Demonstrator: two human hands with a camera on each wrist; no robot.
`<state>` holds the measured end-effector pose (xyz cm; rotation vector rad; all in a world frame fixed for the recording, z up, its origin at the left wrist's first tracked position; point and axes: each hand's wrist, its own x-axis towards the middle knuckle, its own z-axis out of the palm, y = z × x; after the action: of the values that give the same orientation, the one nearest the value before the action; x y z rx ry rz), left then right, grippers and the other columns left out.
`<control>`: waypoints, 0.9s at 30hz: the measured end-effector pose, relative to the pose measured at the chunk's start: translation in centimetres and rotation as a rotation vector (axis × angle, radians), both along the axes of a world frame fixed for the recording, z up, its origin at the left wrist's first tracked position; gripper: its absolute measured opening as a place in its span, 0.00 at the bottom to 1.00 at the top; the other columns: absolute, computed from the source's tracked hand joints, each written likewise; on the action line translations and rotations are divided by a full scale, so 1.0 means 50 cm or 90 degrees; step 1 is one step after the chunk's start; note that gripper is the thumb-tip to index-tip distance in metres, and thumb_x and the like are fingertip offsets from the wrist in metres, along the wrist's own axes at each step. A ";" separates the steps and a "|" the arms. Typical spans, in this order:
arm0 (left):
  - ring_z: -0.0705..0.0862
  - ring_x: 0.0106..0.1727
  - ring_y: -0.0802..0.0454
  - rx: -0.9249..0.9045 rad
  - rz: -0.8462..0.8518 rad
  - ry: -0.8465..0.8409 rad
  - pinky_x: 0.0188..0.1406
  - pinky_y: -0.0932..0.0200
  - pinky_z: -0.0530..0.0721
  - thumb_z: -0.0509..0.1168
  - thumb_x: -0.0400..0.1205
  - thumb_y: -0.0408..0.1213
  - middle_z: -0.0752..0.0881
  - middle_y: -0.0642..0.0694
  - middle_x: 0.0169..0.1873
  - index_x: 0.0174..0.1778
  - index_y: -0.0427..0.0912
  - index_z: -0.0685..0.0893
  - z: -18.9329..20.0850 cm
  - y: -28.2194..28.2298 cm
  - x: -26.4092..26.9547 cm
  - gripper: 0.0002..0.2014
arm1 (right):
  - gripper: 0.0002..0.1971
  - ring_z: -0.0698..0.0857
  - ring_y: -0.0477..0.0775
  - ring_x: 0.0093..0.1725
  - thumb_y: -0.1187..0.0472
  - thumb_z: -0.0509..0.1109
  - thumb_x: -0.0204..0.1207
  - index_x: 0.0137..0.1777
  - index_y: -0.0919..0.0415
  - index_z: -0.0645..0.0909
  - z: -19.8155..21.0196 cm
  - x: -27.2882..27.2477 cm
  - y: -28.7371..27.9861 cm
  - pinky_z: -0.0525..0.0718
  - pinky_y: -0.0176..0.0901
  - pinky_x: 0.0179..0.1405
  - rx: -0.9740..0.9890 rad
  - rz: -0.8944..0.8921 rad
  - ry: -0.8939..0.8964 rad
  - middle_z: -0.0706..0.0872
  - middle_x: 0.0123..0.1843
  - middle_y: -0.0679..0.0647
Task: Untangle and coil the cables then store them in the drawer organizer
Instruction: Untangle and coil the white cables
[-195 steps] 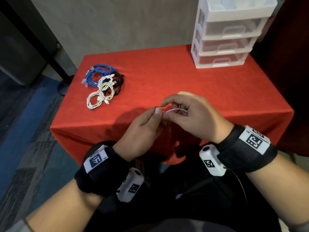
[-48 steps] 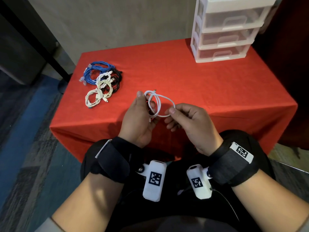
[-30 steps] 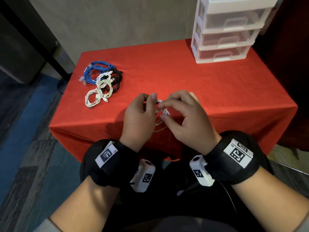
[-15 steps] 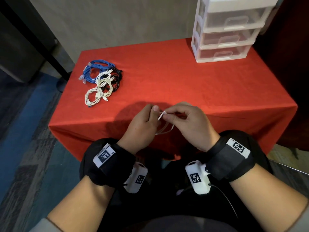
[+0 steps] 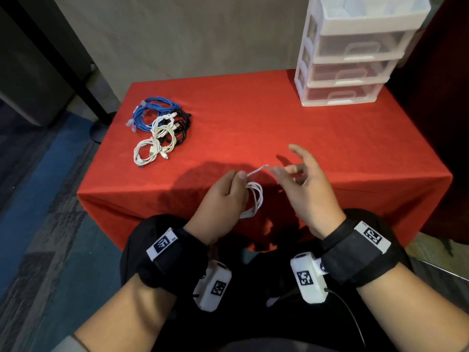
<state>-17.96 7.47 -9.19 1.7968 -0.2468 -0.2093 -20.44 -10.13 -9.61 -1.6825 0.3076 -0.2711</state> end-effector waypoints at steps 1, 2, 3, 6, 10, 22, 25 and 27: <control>0.68 0.28 0.56 -0.026 0.024 0.013 0.31 0.53 0.69 0.56 0.90 0.49 0.72 0.58 0.25 0.40 0.41 0.76 -0.002 -0.002 0.002 0.18 | 0.26 0.82 0.39 0.38 0.47 0.80 0.75 0.70 0.48 0.76 0.000 -0.008 0.011 0.80 0.36 0.46 0.029 0.006 0.025 0.84 0.41 0.47; 0.69 0.28 0.56 -0.049 0.032 0.025 0.31 0.54 0.70 0.55 0.91 0.49 0.73 0.57 0.26 0.41 0.41 0.76 0.000 -0.005 0.002 0.18 | 0.30 0.83 0.41 0.39 0.43 0.80 0.71 0.68 0.51 0.75 -0.001 -0.017 0.023 0.81 0.39 0.44 0.066 0.031 0.056 0.85 0.42 0.47; 0.71 0.28 0.56 -0.076 0.026 0.041 0.31 0.55 0.73 0.55 0.92 0.47 0.74 0.56 0.26 0.41 0.42 0.77 0.006 -0.009 -0.002 0.17 | 0.29 0.84 0.44 0.41 0.42 0.79 0.70 0.66 0.55 0.77 -0.002 -0.024 0.034 0.81 0.42 0.41 0.101 0.078 0.082 0.86 0.43 0.50; 0.72 0.27 0.60 -0.132 -0.033 0.077 0.30 0.64 0.76 0.54 0.93 0.39 0.75 0.54 0.25 0.46 0.36 0.80 0.027 -0.014 -0.011 0.16 | 0.12 0.87 0.55 0.43 0.57 0.76 0.79 0.55 0.65 0.85 0.009 -0.029 0.046 0.83 0.41 0.40 0.256 0.198 0.104 0.89 0.44 0.57; 0.69 0.29 0.56 -0.137 -0.112 0.071 0.30 0.66 0.71 0.56 0.93 0.40 0.73 0.47 0.31 0.54 0.35 0.84 0.049 0.010 0.005 0.14 | 0.05 0.82 0.52 0.41 0.57 0.74 0.77 0.47 0.58 0.83 0.037 -0.020 0.021 0.77 0.45 0.44 0.437 0.249 0.156 0.84 0.39 0.52; 0.78 0.24 0.47 -0.083 -0.024 0.180 0.28 0.53 0.65 0.59 0.89 0.34 0.80 0.44 0.24 0.42 0.40 0.78 0.083 0.049 0.035 0.10 | 0.04 0.86 0.40 0.42 0.66 0.69 0.86 0.51 0.63 0.86 0.075 -0.032 0.030 0.79 0.30 0.44 0.011 0.344 -0.020 0.91 0.41 0.50; 0.79 0.26 0.46 0.020 -0.063 0.110 0.28 0.53 0.69 0.59 0.87 0.31 0.81 0.42 0.24 0.41 0.31 0.79 0.084 0.049 0.025 0.10 | 0.05 0.90 0.42 0.46 0.62 0.71 0.86 0.54 0.57 0.89 0.058 -0.035 0.033 0.84 0.40 0.48 -0.070 0.271 -0.048 0.94 0.47 0.49; 0.79 0.25 0.50 0.062 -0.101 0.081 0.29 0.53 0.70 0.58 0.87 0.32 0.82 0.41 0.25 0.39 0.33 0.80 0.092 0.045 0.018 0.12 | 0.06 0.92 0.48 0.49 0.60 0.71 0.86 0.54 0.54 0.89 0.041 -0.034 0.035 0.87 0.55 0.53 -0.143 0.216 -0.080 0.94 0.47 0.48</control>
<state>-17.06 9.74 -4.61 1.8526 -0.2927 -0.4539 -22.14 -8.36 -7.57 -1.8952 -0.1077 -0.1615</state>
